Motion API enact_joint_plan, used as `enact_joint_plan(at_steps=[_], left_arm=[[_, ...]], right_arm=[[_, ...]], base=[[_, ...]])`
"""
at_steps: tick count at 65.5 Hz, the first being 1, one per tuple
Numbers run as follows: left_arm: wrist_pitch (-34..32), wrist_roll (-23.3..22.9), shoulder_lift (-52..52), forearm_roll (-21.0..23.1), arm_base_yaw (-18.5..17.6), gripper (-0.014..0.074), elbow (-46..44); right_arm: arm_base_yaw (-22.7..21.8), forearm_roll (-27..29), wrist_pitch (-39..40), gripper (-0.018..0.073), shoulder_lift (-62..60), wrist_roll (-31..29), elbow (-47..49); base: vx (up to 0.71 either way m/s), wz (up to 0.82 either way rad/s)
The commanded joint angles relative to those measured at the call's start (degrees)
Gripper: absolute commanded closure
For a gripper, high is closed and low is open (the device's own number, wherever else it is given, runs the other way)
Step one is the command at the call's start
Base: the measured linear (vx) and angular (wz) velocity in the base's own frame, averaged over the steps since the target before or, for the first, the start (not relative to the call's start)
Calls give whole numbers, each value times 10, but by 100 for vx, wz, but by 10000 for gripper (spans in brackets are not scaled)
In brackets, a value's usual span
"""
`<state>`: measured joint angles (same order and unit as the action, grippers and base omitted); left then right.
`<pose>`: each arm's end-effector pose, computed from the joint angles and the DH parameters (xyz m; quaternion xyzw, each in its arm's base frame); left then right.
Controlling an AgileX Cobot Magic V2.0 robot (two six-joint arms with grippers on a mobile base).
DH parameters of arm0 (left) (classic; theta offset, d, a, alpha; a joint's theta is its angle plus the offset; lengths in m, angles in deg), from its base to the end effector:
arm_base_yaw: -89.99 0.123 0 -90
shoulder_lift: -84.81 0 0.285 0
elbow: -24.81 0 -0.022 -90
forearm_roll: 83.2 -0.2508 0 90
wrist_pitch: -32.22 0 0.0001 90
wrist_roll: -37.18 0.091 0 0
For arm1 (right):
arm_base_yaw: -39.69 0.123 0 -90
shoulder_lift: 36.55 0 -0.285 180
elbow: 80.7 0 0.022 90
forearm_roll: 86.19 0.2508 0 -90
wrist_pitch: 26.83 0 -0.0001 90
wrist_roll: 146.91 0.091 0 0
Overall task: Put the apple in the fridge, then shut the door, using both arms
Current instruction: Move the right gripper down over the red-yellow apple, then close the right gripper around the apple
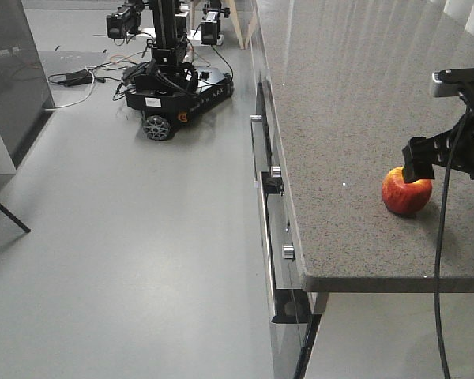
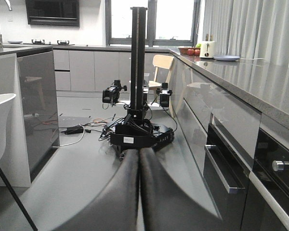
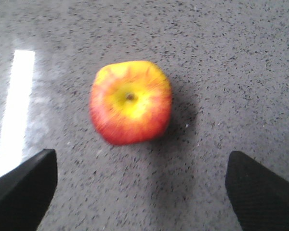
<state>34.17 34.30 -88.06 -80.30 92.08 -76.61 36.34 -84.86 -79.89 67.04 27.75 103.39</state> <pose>0.0566 0.0019 0.2027 -0.0469 0.6909 -0.0238 0.7210 0.3593 -0.0193 0.2995 -0.0123 0.9713 -0.0073 0.2373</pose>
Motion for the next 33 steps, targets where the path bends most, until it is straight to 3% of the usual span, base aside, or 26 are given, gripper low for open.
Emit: enact_joint_plan(at_steps=[1,15,33], left_arm=[[-43,-4,-9,1,2,602,17],[-43,-4,-9,1,2,602,17],[-43,-4,-9,1,2,602,17]], right_arm=[[-12,20,10,-104,10,-19,42],[-12,79,29,-96,59,-59,61],[-11,86,87,-74,102,-67,61]], base=[[0,0],[0,0],[0,0]])
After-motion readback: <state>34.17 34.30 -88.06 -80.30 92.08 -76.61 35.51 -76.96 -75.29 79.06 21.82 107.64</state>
